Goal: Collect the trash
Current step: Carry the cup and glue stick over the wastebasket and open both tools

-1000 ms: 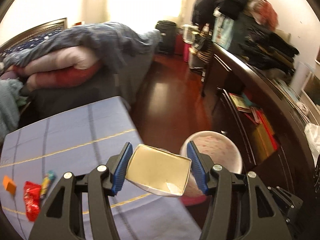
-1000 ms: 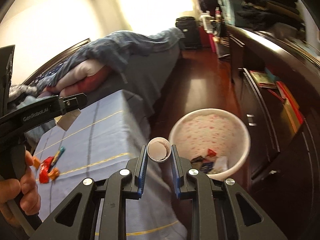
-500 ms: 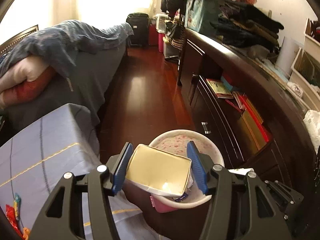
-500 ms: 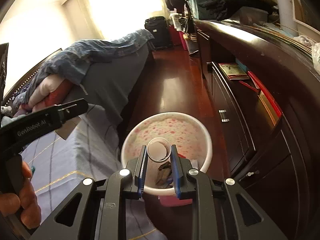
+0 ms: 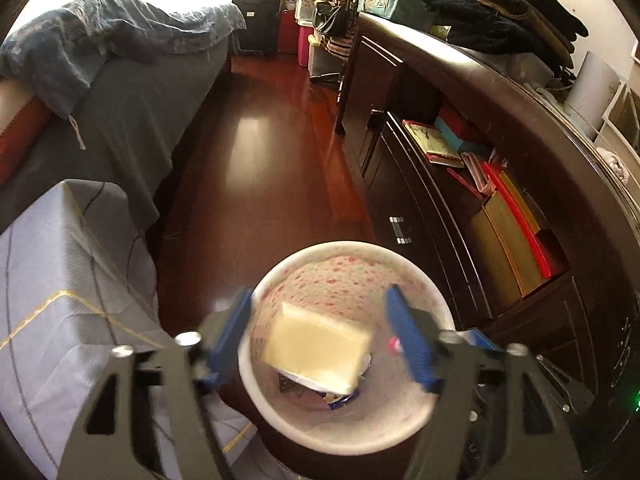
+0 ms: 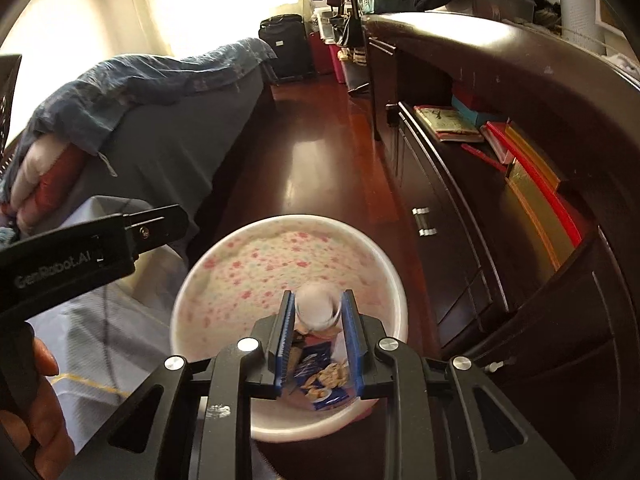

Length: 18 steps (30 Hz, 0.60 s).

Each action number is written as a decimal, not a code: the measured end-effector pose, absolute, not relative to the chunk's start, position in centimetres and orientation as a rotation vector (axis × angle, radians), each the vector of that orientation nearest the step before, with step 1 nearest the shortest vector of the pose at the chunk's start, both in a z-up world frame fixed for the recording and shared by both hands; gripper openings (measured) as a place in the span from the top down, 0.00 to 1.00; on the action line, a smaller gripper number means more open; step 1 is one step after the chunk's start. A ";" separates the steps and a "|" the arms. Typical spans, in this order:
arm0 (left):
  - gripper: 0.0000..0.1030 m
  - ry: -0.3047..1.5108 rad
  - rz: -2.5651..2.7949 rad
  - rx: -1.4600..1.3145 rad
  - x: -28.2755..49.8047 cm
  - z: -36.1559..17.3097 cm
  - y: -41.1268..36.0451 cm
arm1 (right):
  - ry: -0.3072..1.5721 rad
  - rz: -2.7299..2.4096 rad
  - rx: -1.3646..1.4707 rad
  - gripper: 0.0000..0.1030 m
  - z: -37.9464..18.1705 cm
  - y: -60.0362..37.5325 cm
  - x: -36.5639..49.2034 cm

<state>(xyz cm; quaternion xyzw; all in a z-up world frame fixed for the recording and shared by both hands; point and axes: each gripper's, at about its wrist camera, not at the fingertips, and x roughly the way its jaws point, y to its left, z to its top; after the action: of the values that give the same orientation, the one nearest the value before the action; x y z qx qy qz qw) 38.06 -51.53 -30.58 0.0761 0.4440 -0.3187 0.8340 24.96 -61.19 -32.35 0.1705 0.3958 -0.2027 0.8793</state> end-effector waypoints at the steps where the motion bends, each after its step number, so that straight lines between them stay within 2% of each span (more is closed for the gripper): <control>1: 0.10 0.927 -0.675 0.149 38.1 -30.7 -51.4 | 0.824 -0.426 0.354 0.68 -32.5 -61.2 25.0; 2: 0.07 0.914 -0.673 0.137 38.2 -30.6 -51.2 | 0.818 -0.428 0.359 0.61 -32.5 -61.2 25.0; 3: 0.06 0.906 -0.669 0.129 38.3 -30.6 -51.1 | 0.815 -0.432 0.358 0.57 -32.6 -61.2 25.0; 5: 0.04 0.901 -0.661 0.116 38.6 -30.5 -50.7 | 0.814 -0.440 0.347 0.57 -32.6 -61.0 25.0; 10: 0.04 0.890 -0.643 0.096 38.8 -29.6 -49.5 | 0.824 -0.446 0.372 0.55 -32.2 -60.8 24.7; 16: 0.04 0.827 -0.582 0.113 37.3 -27.1 -46.4 | 0.813 -0.417 0.362 0.47 -30.3 -58.4 23.8; 18: 0.04 0.804 -0.546 0.124 36.7 -26.2 -44.9 | 0.802 -0.392 0.352 0.41 -29.2 -57.0 23.4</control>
<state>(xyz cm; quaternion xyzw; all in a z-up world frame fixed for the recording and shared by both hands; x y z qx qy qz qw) 36.65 -44.87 -26.20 0.0596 0.3860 -0.2624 0.8824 23.39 -57.01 -29.25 0.1694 0.3856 -0.1885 0.8872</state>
